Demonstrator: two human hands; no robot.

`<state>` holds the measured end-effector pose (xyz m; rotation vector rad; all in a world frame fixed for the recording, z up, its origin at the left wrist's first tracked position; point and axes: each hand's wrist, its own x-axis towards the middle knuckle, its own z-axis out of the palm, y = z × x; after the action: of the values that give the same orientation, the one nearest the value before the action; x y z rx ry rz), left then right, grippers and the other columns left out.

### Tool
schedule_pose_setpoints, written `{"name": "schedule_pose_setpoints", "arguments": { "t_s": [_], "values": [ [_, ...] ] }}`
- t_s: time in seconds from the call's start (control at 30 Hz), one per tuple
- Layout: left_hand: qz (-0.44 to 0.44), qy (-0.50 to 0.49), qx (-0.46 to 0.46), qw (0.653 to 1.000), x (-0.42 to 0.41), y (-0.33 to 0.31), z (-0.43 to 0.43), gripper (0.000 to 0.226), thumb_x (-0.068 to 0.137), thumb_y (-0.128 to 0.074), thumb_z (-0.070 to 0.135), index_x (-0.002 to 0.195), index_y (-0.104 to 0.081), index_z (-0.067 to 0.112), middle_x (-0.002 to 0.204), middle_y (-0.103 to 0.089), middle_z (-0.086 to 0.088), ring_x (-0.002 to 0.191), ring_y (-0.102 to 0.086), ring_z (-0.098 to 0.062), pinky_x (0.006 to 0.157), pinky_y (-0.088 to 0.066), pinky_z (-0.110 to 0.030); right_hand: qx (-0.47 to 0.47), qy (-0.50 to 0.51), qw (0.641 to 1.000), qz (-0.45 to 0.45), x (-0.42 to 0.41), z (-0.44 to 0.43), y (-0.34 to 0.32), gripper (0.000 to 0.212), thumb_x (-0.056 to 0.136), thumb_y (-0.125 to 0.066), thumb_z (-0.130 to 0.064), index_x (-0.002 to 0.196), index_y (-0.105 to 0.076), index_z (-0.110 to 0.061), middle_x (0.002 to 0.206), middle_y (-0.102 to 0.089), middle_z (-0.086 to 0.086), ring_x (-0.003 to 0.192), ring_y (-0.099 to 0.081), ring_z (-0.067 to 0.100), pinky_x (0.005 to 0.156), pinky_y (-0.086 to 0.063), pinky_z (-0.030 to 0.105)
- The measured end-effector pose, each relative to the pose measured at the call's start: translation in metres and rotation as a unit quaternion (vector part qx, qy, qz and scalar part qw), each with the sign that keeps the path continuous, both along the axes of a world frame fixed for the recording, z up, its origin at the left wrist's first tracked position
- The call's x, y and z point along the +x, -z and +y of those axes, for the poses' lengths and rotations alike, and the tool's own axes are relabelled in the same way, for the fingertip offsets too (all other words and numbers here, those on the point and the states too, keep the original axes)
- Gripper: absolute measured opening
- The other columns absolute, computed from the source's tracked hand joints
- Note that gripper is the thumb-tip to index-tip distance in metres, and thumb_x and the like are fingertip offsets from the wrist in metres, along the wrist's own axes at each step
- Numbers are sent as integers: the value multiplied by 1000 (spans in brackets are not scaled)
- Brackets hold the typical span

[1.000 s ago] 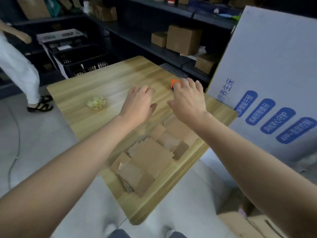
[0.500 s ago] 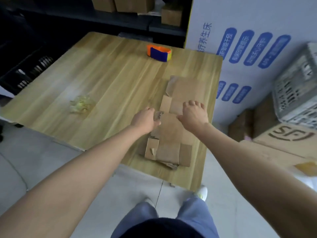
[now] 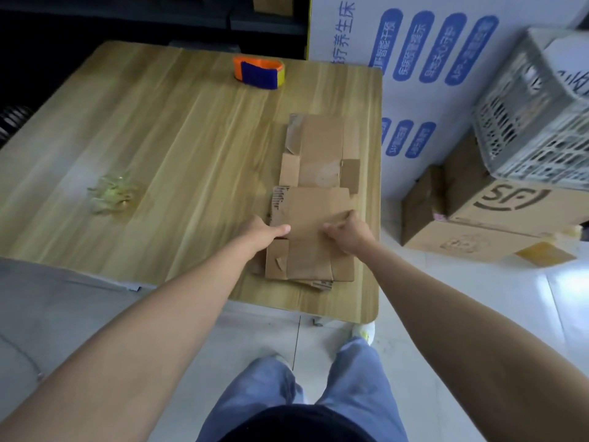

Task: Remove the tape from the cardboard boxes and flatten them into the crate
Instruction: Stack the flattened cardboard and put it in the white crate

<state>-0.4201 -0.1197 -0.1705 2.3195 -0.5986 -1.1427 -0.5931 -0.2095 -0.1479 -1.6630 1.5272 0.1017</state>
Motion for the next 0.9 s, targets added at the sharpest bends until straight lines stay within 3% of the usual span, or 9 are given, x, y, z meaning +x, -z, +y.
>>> {"name": "schedule_pose_setpoints", "arguments": {
  "t_s": [0.1,0.2,0.27,0.37,0.47,0.57,0.7,0.8,0.9],
  "values": [
    [77,-44,-33,996,-2,3,-3,69,76,-76,39,127,-47,3,133,-52,-10,121,-49,-25,90,-37,-28,17,-4,1000,-24,7,0,2,38,92,-54,-41,107,-51,-6,112,-57,15,95,-56,28,76,-49,37],
    [119,-68,-35,990,-4,0,0,65,78,-75,36,128,-49,2,134,-52,-9,123,-48,-23,88,-33,-26,48,-18,998,-35,13,2,-1,23,92,-54,-30,75,-46,-17,98,-52,9,85,-50,24,64,-44,31],
    [144,-69,-36,986,-3,-9,0,59,80,-74,32,126,-51,2,131,-54,-9,115,-51,-20,85,-34,-25,79,-8,996,-33,14,4,-2,17,91,-54,-25,82,-53,-11,97,-52,11,84,-50,25,68,-45,32],
    [167,-58,-48,983,7,-29,-5,54,81,-73,22,125,-50,2,129,-57,-11,113,-56,-25,91,-44,-32,99,22,994,-47,19,2,-13,32,91,-53,-27,115,-52,-4,99,-53,15,83,-53,28,69,-49,37],
    [162,-76,-77,981,27,-52,-18,55,79,-75,18,124,-45,4,126,-57,-15,112,-58,-31,94,-48,-43,44,55,992,-100,29,-20,-31,38,91,-55,-25,122,-53,-4,113,-60,15,93,-58,28,80,-50,38],
    [152,-117,-110,975,51,-68,-40,45,78,-76,15,111,-47,9,122,-59,-14,109,-59,-31,97,-46,-49,-1,76,991,-110,37,-55,-49,55,92,-55,-34,135,-42,-1,128,-54,15,105,-55,28,79,-45,34],
    [135,-152,-134,970,82,-78,-79,49,77,-76,14,119,-53,5,125,-59,-14,112,-58,-30,100,-43,-49,-18,82,992,-90,45,-112,-58,55,93,-55,-36,133,-41,-1,120,-55,10,95,-54,25,70,-47,33],
    [114,-175,-147,967,100,-76,-109,51,76,-77,14,117,-47,9,125,-58,-14,109,-58,-31,96,-47,-50,-7,81,995,-63,54,-150,-52,61,92,-56,-41,134,-39,-1,127,-51,15,95,-54,25,79,-49,36],
    [107,-172,-137,970,114,-67,-135,63,77,-76,16,128,-41,7,131,-53,-14,114,-55,-32,97,-45,-51,26,85,995,-47,61,-179,-37,57,91,-56,-41,130,-43,-1,126,-50,15,90,-52,26,74,-45,36]
  ]
}}
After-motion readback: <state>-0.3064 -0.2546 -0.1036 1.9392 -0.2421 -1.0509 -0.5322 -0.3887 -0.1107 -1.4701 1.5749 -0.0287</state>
